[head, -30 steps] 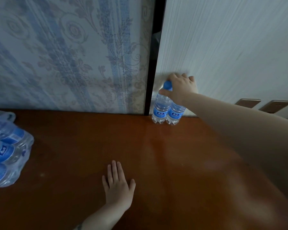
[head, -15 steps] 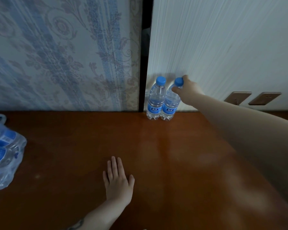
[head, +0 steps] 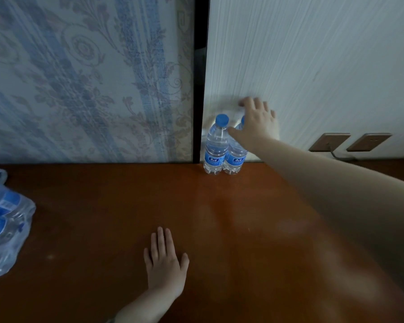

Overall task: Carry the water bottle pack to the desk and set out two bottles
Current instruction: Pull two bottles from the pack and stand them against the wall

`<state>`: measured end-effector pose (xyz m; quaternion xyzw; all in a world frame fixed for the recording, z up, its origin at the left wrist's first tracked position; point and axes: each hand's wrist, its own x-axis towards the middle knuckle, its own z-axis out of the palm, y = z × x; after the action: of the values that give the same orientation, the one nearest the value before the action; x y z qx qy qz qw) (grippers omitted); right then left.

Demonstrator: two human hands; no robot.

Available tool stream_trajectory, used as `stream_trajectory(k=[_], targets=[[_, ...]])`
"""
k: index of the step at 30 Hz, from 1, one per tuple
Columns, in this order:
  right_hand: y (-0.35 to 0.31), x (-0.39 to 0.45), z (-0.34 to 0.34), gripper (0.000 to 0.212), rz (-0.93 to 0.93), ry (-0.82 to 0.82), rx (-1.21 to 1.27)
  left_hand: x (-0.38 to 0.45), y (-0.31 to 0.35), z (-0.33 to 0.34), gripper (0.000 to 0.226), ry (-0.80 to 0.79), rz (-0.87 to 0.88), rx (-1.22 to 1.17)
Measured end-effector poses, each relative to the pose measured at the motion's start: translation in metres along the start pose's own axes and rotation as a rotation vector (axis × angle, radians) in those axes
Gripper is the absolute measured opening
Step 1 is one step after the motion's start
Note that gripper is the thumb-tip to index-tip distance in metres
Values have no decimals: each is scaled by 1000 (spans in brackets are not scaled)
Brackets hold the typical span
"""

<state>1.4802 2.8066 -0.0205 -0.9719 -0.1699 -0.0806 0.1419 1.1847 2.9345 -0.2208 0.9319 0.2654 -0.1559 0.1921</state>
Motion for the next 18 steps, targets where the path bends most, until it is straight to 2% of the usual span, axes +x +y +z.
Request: stream_trajectory(k=[1, 4, 8, 18], targets=[[-8, 0, 1, 58, -93, 34, -45, 0, 0, 0, 79, 3, 2, 0], [-24, 3, 6, 56, -207, -72, -136, 0, -1, 1, 79, 1, 5, -3], [-30, 7, 12, 45, -196, -96, -166, 0, 0, -1, 79, -4, 0, 7], [-34, 3, 9, 52, -167, -187, -119, 0, 1, -3, 80, -25, -10, 14]])
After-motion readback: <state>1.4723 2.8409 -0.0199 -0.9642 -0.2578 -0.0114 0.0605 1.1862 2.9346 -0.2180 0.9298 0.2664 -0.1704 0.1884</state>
